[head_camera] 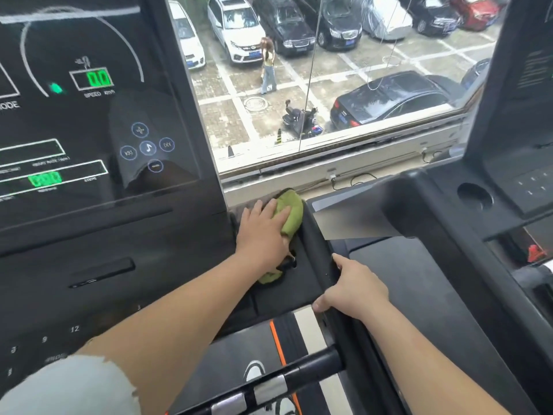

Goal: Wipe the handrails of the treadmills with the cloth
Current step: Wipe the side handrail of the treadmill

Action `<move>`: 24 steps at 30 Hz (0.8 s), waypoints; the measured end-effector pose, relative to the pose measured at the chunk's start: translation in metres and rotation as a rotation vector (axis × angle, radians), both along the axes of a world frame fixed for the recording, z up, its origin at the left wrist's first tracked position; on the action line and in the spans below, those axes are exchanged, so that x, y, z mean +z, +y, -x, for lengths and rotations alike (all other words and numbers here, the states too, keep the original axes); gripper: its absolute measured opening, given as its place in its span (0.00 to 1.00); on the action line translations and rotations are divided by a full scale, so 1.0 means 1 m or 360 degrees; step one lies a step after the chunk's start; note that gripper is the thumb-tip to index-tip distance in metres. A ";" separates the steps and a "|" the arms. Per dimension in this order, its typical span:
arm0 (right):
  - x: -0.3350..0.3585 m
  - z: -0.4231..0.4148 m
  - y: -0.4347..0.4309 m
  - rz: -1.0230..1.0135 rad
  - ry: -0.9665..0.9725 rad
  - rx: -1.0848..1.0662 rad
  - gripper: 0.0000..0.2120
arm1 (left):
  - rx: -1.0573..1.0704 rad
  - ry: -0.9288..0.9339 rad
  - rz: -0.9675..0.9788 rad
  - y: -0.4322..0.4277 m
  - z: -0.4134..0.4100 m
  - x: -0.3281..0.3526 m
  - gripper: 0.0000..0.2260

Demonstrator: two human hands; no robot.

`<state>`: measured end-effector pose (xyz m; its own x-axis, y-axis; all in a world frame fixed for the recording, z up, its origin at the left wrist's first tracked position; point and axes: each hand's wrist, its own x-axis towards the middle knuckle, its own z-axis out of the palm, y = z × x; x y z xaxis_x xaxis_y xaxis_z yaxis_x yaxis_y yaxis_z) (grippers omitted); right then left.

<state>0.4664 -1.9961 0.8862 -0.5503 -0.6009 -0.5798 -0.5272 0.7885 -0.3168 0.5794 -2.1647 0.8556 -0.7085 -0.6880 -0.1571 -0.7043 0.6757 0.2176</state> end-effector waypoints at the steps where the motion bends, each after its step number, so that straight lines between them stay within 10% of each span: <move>1: 0.001 -0.001 0.000 0.0004 0.0014 0.0004 0.54 | -0.0051 -0.0006 -0.0013 0.012 -0.010 0.000 0.31; 8: 0.003 -0.006 0.001 0.0034 0.0036 -0.0014 0.32 | -0.0812 -0.0079 -0.0062 0.081 -0.082 -0.008 0.35; 17: 0.006 -0.010 0.004 0.0059 -0.0048 -0.0036 0.48 | -0.0181 -0.0075 0.0173 0.019 -0.041 0.014 0.29; 24: -0.018 -0.032 0.051 0.0455 0.0124 -0.0210 0.52 | -0.0678 0.0111 0.0247 0.058 -0.085 -0.010 0.31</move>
<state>0.4980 -1.9451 0.8682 -0.6703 -0.6537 -0.3512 -0.4575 0.7367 -0.4980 0.6640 -2.1066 0.8458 -0.9385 -0.3448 -0.0169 -0.3441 0.9302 0.1279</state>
